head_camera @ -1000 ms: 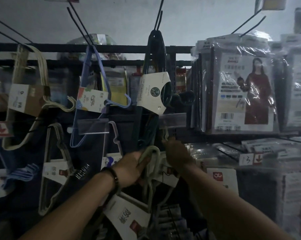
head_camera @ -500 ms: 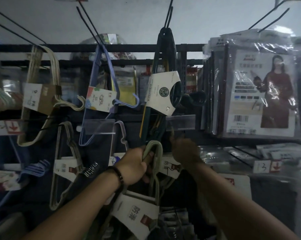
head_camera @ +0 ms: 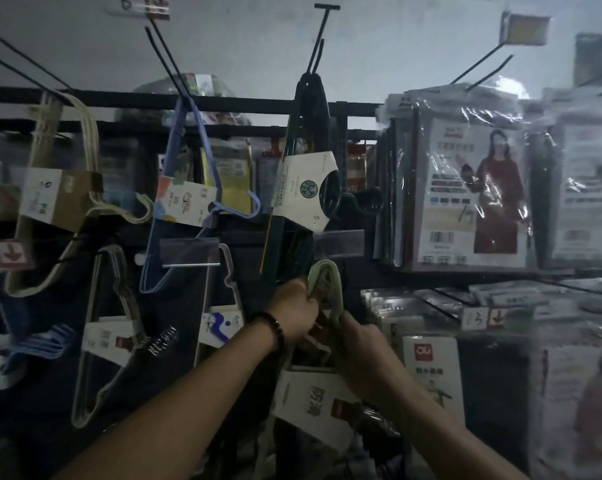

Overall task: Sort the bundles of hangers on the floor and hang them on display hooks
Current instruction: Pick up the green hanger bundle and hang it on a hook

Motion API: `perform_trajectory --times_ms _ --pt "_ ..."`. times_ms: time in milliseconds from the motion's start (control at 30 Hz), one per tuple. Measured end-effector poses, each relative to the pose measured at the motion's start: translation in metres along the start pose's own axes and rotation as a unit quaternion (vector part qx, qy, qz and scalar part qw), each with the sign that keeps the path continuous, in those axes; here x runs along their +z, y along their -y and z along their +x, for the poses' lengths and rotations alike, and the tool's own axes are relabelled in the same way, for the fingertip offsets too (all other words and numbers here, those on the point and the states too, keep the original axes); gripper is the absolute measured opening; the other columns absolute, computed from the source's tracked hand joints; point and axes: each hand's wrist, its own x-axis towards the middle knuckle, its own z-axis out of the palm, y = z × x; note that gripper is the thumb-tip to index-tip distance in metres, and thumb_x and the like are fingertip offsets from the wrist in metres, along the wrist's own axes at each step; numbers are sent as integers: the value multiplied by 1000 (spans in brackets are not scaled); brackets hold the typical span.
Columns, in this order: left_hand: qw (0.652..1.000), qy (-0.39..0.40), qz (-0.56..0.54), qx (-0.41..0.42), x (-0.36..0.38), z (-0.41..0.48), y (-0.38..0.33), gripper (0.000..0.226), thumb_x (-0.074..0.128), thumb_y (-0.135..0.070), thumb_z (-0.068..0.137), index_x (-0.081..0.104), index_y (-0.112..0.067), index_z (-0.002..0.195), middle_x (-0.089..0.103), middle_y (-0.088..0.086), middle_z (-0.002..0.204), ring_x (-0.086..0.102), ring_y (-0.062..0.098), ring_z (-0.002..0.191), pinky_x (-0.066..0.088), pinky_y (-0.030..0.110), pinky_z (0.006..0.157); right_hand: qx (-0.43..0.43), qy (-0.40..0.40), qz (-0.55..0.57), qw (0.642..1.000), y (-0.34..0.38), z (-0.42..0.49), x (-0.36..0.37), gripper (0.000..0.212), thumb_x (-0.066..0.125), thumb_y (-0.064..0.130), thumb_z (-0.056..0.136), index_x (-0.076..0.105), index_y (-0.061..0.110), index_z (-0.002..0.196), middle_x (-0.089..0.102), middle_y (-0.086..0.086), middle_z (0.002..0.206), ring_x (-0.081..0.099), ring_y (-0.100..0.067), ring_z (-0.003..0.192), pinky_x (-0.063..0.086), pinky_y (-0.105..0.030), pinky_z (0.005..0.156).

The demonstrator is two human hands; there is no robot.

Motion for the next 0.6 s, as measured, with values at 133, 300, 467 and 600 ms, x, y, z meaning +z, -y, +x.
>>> perform_trajectory --times_ms 133,300,467,600 --pt "999 -37 -1 23 -2 -10 -3 30 65 -40 97 60 -23 121 74 1 105 72 21 95 59 33 86 33 -22 -50 998 -4 13 -11 10 54 29 103 49 31 112 67 1 96 70 -18 79 64 -42 68" --pt "994 -1 16 106 -8 -42 12 72 68 -35 97 28 -28 157 66 -5 135 65 11 119 55 30 102 38 -18 -67 997 4 10 -24 12 54 35 105 50 27 113 62 0 89 68 -15 74 64 -37 65" --pt "987 -12 -54 152 -19 -52 25 83 74 -10 92 33 -38 157 66 -16 134 63 -3 121 54 21 102 16 -44 -97 994 20 0 -35 12 44 39 109 42 27 107 59 2 80 63 -13 64 52 -25 54" --pt "979 -17 -73 189 -27 -39 16 80 75 -4 90 39 -33 156 68 -16 133 63 -5 120 52 15 101 -2 -98 -131 987 24 6 -42 14 46 36 109 37 27 103 56 4 72 55 -6 54 43 -18 46"
